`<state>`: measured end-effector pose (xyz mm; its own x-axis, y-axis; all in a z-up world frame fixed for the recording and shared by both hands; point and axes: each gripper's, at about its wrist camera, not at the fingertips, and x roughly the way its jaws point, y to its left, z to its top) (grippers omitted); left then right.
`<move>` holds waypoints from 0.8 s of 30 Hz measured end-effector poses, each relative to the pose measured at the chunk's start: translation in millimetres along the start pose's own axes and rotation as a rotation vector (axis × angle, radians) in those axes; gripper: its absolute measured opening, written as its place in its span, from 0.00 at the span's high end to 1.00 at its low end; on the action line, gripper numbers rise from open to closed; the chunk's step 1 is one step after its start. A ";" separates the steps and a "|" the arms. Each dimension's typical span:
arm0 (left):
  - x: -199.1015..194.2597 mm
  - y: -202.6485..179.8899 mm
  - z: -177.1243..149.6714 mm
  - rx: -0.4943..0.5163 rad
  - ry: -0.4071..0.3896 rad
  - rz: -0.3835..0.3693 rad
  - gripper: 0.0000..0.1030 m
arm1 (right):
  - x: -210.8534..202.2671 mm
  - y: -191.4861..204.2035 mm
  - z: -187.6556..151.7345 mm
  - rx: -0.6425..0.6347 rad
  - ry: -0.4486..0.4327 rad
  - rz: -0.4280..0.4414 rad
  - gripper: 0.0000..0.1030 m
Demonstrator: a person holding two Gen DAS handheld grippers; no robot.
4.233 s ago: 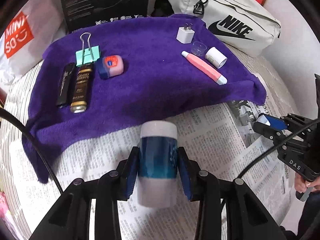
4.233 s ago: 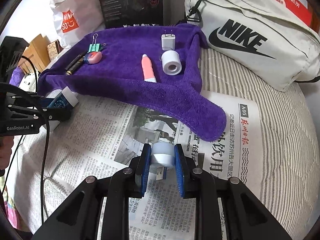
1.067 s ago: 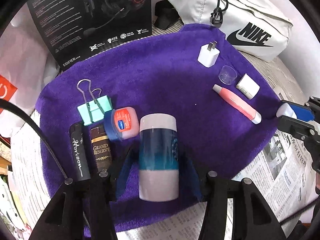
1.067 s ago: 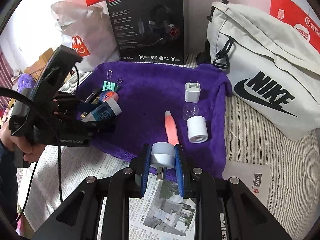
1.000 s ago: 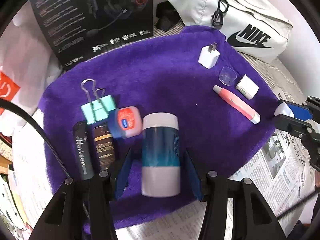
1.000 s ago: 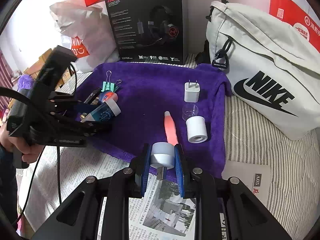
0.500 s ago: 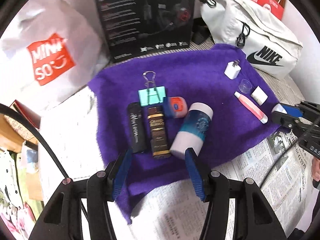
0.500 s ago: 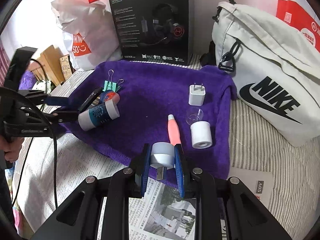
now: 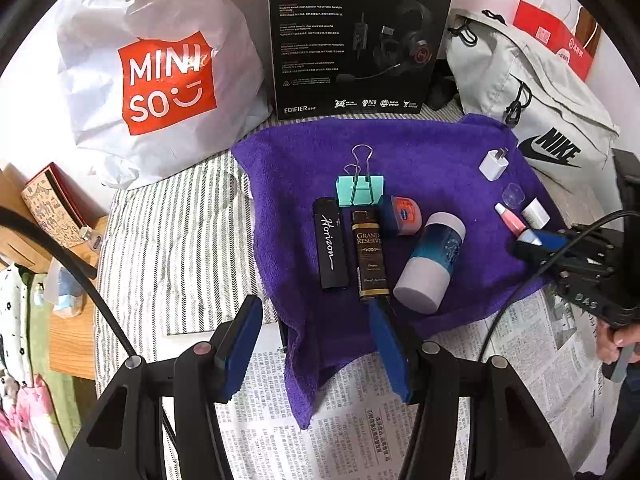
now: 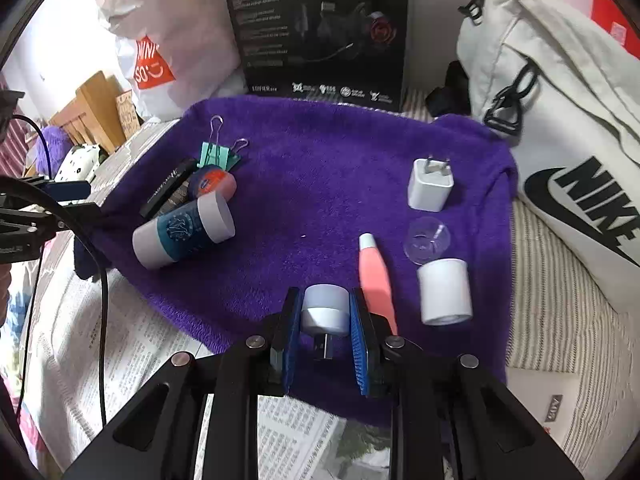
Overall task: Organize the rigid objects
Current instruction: 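Set the white plug on the towel beside the pink tube and open the right tool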
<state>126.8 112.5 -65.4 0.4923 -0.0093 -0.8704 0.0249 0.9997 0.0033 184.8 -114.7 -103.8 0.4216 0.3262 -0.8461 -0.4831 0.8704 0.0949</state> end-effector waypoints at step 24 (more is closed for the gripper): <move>-16.2 -0.3 -21.1 -0.032 -0.011 -0.043 0.42 | 14.2 1.1 4.6 -0.005 0.071 -0.011 0.64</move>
<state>100.5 112.9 -61.7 0.5008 -0.0523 -0.8640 0.0185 0.9986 -0.0497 193.8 -107.4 -113.4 0.3713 0.2889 -0.8824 -0.4821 0.8722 0.0827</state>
